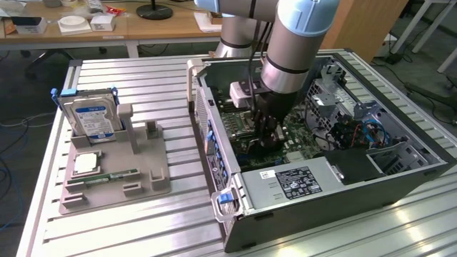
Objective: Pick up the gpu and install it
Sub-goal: 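Insert the gpu into the slot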
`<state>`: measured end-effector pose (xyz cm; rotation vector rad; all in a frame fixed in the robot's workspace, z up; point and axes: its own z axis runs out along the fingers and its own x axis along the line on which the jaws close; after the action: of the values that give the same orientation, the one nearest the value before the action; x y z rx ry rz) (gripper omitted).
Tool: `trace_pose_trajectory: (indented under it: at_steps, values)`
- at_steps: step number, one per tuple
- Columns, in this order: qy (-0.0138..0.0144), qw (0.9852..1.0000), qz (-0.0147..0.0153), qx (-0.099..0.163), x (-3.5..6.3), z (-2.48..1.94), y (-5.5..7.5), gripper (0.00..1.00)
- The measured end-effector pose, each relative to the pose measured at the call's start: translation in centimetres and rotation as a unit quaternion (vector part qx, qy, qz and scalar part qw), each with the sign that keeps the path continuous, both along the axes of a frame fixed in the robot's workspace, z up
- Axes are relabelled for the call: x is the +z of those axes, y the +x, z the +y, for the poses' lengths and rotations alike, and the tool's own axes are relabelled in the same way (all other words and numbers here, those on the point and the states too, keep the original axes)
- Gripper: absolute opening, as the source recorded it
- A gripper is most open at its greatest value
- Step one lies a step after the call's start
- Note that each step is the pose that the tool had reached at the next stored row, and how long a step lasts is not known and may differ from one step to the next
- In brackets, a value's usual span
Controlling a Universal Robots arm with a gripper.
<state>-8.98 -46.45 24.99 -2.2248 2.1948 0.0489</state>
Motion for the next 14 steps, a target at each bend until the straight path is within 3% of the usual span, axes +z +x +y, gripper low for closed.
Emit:
trace_pose_trajectory:
  at_steps: [8, 14]
  values:
    - [0.0, 1.0, -0.0016, 0.0, 2.93, 0.0, 0.0, 0.34]
    - [0.0001, 1.0, -0.002, 0.0, 3.36, 0.0, 0.0, 0.33]
